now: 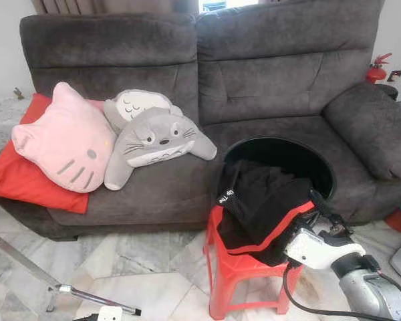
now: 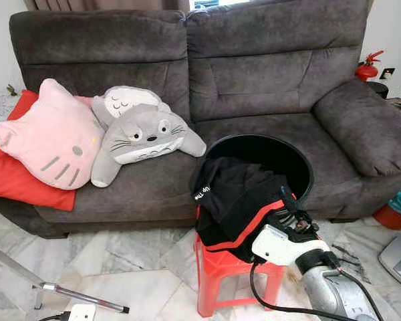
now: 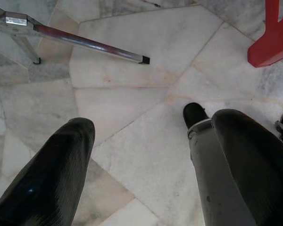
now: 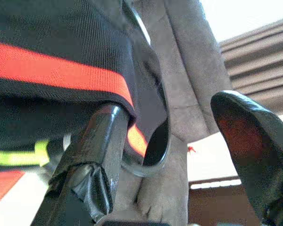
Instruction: Hang hanger
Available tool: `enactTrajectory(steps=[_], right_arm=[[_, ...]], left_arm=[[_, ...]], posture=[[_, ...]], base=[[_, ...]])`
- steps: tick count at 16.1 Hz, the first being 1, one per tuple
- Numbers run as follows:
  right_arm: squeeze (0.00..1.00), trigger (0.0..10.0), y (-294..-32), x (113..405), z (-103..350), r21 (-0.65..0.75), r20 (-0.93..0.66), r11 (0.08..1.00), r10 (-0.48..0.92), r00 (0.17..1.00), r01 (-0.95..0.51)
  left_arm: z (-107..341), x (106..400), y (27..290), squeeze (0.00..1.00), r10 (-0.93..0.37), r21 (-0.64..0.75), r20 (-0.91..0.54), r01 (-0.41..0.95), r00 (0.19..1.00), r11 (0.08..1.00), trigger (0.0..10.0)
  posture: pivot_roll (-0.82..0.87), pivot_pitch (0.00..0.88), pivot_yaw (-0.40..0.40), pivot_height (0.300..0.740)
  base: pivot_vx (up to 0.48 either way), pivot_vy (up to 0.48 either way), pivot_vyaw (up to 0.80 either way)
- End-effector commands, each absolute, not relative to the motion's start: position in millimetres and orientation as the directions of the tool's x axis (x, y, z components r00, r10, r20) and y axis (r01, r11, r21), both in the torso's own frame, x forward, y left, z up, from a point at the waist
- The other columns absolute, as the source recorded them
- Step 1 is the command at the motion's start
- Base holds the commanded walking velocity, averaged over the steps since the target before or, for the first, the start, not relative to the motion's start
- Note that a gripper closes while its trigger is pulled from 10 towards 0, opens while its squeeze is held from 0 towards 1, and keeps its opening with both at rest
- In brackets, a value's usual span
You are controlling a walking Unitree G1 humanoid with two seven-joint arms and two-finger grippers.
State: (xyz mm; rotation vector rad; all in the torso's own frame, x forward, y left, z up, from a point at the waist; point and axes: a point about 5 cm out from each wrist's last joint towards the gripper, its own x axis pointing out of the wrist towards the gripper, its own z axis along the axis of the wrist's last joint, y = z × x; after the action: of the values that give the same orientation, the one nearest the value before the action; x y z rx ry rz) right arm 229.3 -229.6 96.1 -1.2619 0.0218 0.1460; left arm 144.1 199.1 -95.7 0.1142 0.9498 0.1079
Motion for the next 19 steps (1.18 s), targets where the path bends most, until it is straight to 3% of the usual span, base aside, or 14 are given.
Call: enactTrajectory(steps=[1, 10, 19], right_arm=[[0.0, 10.0, -235, 231, 93, -0.95, -0.111, 0.285, 0.064, 0.992, -0.125], [0.0, 10.0, -239, 239, 88, -0.955, -0.103, 0.277, 0.015, 0.995, -0.103], [0.0, 10.0, -238, 245, 76, -0.938, -0.174, 0.302, 0.018, 0.985, -0.171]], left_arm=[[-96, 143, 201, 0.0, 0.142, 0.147, -0.808, -0.038, 0.571, 0.988, 10.0], [-96, 142, 201, 0.0, 0.146, 0.15, -0.806, -0.041, 0.573, 0.988, 10.0], [-96, 143, 201, 0.0, 0.156, 0.157, -0.803, -0.049, 0.575, 0.986, 10.0]], posture=[[-0.27, 0.0, 0.076, 0.74], [-0.26, 0.0, 0.077, 0.74], [-0.26, 0.0, 0.077, 0.74]], base=[[0.0, 0.0, 0.0], [0.0, 0.0, 0.0], [0.0, 0.0, 0.0]])
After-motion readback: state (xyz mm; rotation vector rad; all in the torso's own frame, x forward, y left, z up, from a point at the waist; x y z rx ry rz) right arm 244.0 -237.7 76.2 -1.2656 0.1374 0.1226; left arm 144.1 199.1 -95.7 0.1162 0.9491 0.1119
